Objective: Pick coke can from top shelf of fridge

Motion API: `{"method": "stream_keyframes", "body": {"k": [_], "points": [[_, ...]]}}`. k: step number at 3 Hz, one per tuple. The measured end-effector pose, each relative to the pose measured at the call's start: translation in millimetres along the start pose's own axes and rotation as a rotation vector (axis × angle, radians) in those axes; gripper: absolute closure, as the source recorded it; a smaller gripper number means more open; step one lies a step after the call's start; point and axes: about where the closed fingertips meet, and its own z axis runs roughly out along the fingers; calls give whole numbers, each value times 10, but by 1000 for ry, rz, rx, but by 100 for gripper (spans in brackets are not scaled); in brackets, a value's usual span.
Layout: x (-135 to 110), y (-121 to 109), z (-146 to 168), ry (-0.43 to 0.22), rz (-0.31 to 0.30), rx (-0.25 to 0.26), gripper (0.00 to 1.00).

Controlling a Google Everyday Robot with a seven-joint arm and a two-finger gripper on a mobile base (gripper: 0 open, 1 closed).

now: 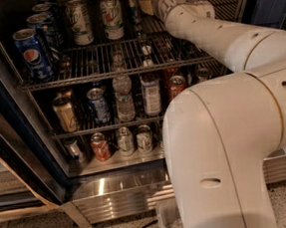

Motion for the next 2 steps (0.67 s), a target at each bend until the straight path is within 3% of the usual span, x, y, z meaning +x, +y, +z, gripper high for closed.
{"method": "stream_keyframes", "body": {"k": [2], "points": [[0, 1, 0, 0, 0, 0, 25]]}}
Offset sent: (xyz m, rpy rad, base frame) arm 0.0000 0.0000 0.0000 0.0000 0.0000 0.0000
